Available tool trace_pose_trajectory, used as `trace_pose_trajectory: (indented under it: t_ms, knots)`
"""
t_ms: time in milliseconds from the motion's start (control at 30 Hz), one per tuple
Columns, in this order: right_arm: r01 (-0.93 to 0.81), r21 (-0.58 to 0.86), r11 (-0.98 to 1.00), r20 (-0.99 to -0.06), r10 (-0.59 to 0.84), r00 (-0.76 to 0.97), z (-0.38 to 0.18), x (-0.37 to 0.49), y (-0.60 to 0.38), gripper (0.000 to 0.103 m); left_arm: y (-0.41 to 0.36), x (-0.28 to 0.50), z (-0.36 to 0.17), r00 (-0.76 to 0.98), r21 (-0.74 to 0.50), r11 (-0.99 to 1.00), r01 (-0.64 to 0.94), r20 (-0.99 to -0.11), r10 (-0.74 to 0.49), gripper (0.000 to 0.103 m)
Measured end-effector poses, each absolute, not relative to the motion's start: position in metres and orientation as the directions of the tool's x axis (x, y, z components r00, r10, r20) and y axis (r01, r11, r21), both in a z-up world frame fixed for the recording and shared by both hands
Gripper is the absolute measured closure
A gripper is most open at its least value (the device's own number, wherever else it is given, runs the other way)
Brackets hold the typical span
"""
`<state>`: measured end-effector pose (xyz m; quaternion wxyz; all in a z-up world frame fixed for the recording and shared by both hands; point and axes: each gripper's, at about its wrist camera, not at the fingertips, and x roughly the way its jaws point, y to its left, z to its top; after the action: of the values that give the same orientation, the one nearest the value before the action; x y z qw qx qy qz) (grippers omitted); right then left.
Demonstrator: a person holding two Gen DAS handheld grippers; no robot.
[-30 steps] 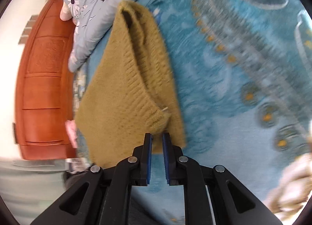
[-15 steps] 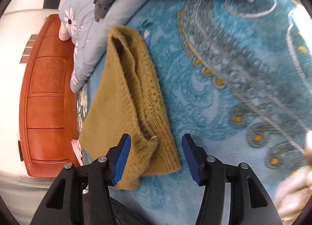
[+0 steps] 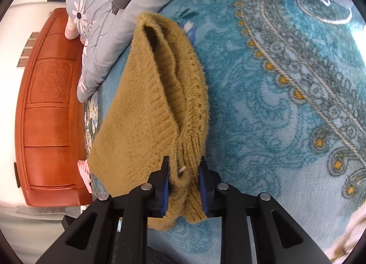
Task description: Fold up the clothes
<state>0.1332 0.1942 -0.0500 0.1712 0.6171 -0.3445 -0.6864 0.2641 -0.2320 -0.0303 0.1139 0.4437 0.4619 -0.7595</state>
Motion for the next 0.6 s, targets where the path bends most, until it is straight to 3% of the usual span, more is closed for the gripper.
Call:
trace_pose_trajectory:
  t_ms: [233, 600]
  knots:
    - [-0.103, 0.668, -0.737, -0.742, -0.648, -0.171, -0.016, 0.122, 0.158, 0.082, -0.231, 0.264, -0.032, -0.584, -0.604, -0.576, 0.551, -0.772, 0.251, 0.05]
    - [0.353, 0.559, -0.751, -0.77, -0.627, -0.114, 0.074, 0.12, 0.013, 0.083, -0.247, 0.29, -0.03, -0.655, -0.676, -0.507, 0.534, -0.71, 0.257, 0.048]
